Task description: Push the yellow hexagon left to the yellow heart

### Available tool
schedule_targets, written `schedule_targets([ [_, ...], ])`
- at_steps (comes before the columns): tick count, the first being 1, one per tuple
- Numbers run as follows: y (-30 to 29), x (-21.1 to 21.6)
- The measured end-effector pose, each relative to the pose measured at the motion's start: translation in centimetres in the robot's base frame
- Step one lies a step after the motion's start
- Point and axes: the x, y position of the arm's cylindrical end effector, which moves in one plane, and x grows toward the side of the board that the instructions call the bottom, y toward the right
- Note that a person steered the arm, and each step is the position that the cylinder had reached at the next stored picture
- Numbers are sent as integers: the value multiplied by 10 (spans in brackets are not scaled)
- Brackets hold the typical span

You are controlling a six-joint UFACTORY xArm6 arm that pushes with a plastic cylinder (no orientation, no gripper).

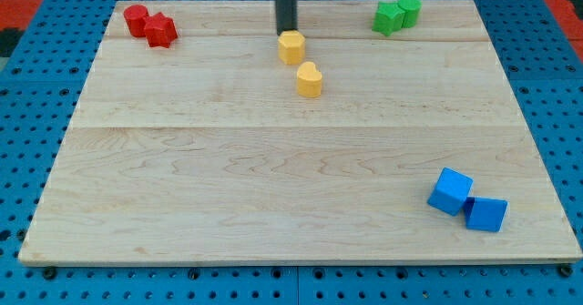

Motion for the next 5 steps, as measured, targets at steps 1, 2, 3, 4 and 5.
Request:
schedule_targets([
  [1, 5, 25],
  [2, -4, 34],
  [3, 32, 52],
  [4, -10, 57],
  [5, -16, 58],
])
